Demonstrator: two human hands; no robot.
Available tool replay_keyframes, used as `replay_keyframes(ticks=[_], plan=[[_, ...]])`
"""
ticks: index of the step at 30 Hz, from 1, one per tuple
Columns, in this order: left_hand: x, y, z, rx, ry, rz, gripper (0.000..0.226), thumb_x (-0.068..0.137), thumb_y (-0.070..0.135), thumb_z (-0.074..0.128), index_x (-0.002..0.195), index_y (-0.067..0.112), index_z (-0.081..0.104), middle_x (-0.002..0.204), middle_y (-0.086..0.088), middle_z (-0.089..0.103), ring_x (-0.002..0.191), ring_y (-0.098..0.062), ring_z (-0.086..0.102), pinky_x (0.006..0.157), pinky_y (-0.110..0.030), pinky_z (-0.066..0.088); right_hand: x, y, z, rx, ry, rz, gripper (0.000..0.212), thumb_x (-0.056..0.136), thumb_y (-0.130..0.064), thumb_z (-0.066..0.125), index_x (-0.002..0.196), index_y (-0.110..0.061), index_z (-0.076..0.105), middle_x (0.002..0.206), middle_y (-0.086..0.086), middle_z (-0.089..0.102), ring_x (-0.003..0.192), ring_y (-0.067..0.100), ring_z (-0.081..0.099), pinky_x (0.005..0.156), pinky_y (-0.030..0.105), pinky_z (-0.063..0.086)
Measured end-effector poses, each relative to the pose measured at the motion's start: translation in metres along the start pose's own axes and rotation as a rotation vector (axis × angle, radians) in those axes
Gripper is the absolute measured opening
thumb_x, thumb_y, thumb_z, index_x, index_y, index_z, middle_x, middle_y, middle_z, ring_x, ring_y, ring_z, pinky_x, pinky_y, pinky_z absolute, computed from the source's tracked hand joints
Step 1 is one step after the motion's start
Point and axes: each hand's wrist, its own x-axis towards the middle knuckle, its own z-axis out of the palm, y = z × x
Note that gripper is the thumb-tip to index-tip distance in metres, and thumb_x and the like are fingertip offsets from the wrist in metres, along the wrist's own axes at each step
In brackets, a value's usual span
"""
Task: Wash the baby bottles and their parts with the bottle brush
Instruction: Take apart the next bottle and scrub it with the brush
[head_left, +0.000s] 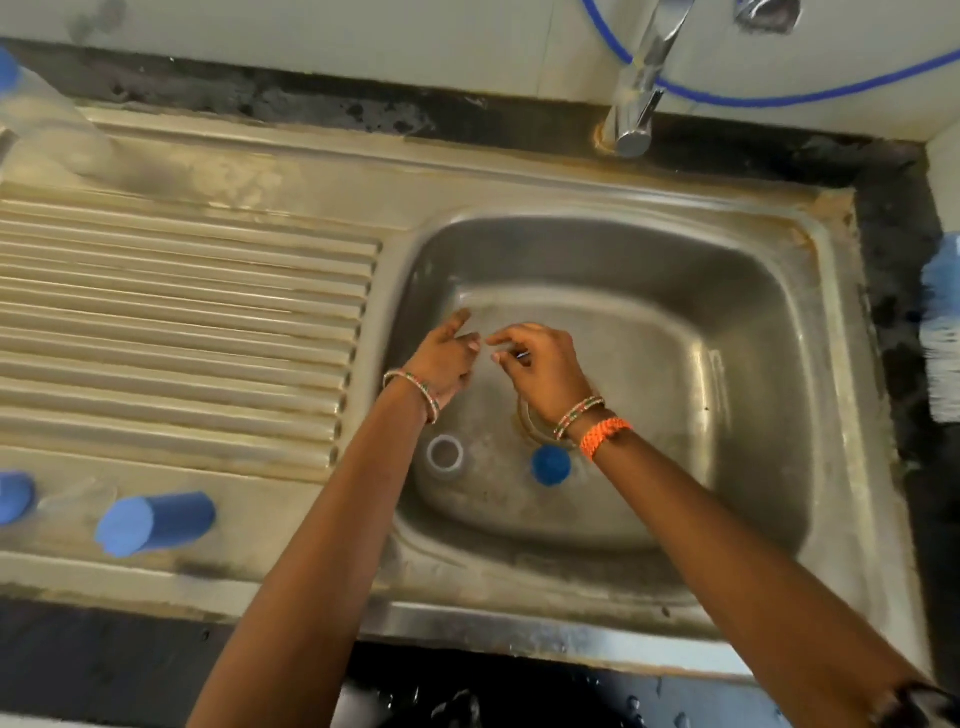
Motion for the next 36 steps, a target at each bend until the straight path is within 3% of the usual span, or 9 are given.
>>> replay_keyframes(ticks=[3, 7, 13, 20, 23, 25, 29, 32, 36], plan=[[-0.007, 0.014, -0.018, -0.032, 0.091, 0.015, 0.045, 0.097, -0.002, 0.034, 0.141, 0.007, 0.038, 0.14, -0.025, 0.043, 0.071, -0.01, 0.047, 0.067, -0.025, 0.04, 0.012, 0.029, 0.026, -0.214, -0.146, 0.091, 0.024, 0.082, -0.001, 0.058, 0.103, -0.006, 0.069, 0.101, 0.015, 0.067, 0.093, 0.032, 0.063, 0.084, 0.038, 0.05], [-0.035, 0.033, -0.034, -0.167, 0.026, 0.089, 0.028, 0.097, -0.001, 0.037, 0.103, 0.016, 0.057, 0.103, -0.005, 0.064, 0.089, -0.017, 0.061, 0.09, -0.038, 0.047, 0.014, 0.04, 0.053, -0.449, -0.405, 0.079, 0.028, 0.087, -0.003, 0.05, 0.112, -0.006, 0.062, 0.111, 0.016, 0.058, 0.107, 0.034, 0.054, 0.08, 0.044, 0.05], [-0.059, 0.031, -0.055, -0.269, 0.007, 0.136, 0.02, 0.095, 0.005, 0.046, 0.098, 0.018, 0.06, 0.096, 0.001, 0.071, 0.084, -0.012, 0.067, 0.078, -0.029, 0.055, -0.013, 0.021, 0.024, -0.21, -0.161, -0.006, 0.05, 0.077, -0.009, 0.063, 0.126, -0.016, 0.057, 0.121, 0.007, 0.057, 0.112, 0.026, 0.052, 0.092, 0.039, 0.047], [-0.072, 0.015, -0.061, -0.464, -0.112, 0.089, 0.021, 0.096, 0.011, 0.04, 0.1, 0.018, 0.059, 0.089, 0.004, 0.071, 0.077, -0.011, 0.066, 0.072, -0.026, 0.056, -0.069, -0.006, 0.044, -0.428, -0.623, -0.445, 0.066, 0.071, -0.028, 0.079, 0.132, -0.023, 0.053, 0.133, 0.015, 0.049, 0.117, 0.034, 0.048, 0.075, 0.037, 0.051], [-0.079, 0.016, -0.066, -0.583, -0.161, 0.086, 0.024, 0.098, 0.011, 0.036, 0.101, 0.017, 0.059, 0.086, 0.005, 0.072, 0.072, -0.01, 0.068, 0.07, -0.025, 0.056, -0.06, -0.009, 0.053, -0.408, -0.534, -0.41, 0.04, 0.078, -0.014, 0.072, 0.117, -0.019, 0.063, 0.122, 0.012, 0.057, 0.106, 0.034, 0.052, 0.066, 0.042, 0.055], [-0.084, 0.016, -0.071, -0.576, -0.145, 0.103, 0.024, 0.098, 0.012, 0.036, 0.102, 0.017, 0.059, 0.086, 0.005, 0.072, 0.07, -0.009, 0.068, 0.068, -0.024, 0.057, -0.051, -0.015, 0.041, -0.364, -0.438, -0.279, 0.038, 0.078, -0.011, 0.071, 0.116, -0.016, 0.065, 0.122, 0.01, 0.059, 0.109, 0.033, 0.053, 0.085, 0.041, 0.049], [-0.092, 0.008, -0.07, -0.357, -0.217, 0.084, 0.025, 0.098, 0.015, 0.038, 0.113, 0.02, 0.058, 0.107, 0.002, 0.068, 0.093, -0.013, 0.065, 0.077, -0.029, 0.055, -0.041, -0.031, -0.009, -0.197, 0.03, -0.125, 0.038, 0.071, -0.017, 0.074, 0.108, -0.017, 0.07, 0.112, 0.007, 0.065, 0.106, 0.027, 0.06, 0.095, 0.024, 0.035], [-0.091, -0.006, -0.052, -0.183, -0.176, 0.007, 0.024, 0.098, 0.018, 0.042, 0.117, 0.023, 0.055, 0.114, -0.003, 0.06, 0.098, -0.014, 0.057, 0.081, -0.038, 0.052, -0.058, -0.06, -0.038, -0.055, 0.176, -0.037, 0.035, 0.072, -0.016, 0.078, 0.105, -0.022, 0.071, 0.111, 0.0, 0.065, 0.104, 0.014, 0.058, 0.085, 0.023, 0.046], [-0.088, -0.019, -0.016, -0.438, -0.408, -0.177, 0.029, 0.092, 0.028, 0.049, 0.112, 0.008, 0.057, 0.105, -0.017, 0.062, 0.089, -0.029, 0.064, 0.073, -0.048, 0.057, -0.093, -0.081, -0.052, 0.139, 0.22, -0.013, 0.036, 0.072, -0.012, 0.078, 0.103, -0.029, 0.071, 0.108, -0.011, 0.064, 0.094, 0.002, 0.06, 0.068, 0.019, 0.052]])
